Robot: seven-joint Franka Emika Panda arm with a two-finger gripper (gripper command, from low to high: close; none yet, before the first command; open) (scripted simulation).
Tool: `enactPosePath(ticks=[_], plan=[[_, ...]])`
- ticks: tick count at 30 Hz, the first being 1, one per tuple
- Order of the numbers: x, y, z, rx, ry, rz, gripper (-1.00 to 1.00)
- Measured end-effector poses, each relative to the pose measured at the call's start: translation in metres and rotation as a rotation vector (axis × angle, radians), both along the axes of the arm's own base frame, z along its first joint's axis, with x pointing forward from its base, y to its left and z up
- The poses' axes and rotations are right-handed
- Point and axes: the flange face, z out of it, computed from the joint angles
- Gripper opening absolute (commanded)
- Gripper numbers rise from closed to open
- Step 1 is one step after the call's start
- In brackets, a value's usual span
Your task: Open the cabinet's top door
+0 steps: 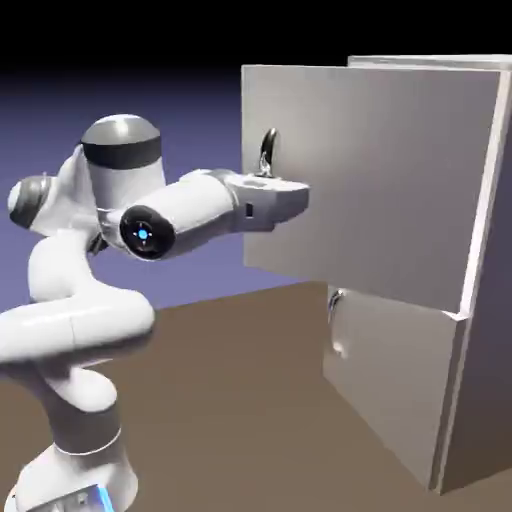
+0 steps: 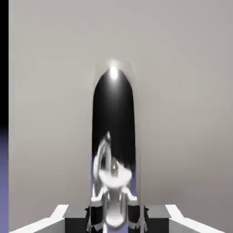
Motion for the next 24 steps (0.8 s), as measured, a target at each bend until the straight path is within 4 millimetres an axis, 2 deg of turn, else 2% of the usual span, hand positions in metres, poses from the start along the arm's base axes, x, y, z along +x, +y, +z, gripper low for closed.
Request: enactPosePath(ticks=[12,24], plan=[[-0.025,-0.072,0.0,0.0,0.0,0.22,-1.0],[-0.033,-0.156,0.0,0.0,0.0,0.461,-1.0]])
